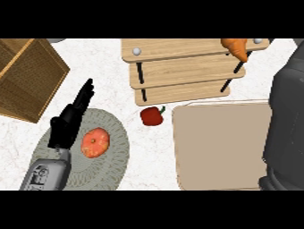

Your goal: Pick the croissant from the tray and place it in the tiered shelf

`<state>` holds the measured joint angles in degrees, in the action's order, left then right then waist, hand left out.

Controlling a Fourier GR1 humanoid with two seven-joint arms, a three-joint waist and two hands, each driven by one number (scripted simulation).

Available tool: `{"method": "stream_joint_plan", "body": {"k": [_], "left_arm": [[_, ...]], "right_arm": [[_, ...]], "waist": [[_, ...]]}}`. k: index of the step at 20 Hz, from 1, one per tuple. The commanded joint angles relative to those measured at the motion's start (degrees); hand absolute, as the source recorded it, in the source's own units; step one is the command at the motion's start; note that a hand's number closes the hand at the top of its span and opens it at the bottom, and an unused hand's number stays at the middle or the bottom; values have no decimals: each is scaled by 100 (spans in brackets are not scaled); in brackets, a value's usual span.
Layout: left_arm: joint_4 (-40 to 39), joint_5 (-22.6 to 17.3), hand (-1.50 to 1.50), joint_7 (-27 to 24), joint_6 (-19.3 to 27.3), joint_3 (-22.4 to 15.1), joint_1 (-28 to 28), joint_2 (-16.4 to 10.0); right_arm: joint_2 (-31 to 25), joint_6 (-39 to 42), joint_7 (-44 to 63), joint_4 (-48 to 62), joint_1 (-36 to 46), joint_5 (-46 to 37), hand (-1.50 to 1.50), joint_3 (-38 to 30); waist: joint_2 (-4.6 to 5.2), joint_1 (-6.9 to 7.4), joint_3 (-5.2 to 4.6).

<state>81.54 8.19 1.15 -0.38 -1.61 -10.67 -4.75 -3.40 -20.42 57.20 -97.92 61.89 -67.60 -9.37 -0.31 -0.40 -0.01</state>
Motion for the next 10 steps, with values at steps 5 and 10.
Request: {"method": "stream_joint_plan", "body": {"k": [5,10], "left_arm": [[-170,-90,0,-208,-65,244,110,-182],[-128,16,0,-229,155,130,125,49]], "right_arm": [[-444,1429,1121,-1481,-424,458,-150,-1020],[-874,2795,1307,-2529,-983,1335,-150,-1656]], "waist": [[-37,-144,3],[-57,-261,7]]}}
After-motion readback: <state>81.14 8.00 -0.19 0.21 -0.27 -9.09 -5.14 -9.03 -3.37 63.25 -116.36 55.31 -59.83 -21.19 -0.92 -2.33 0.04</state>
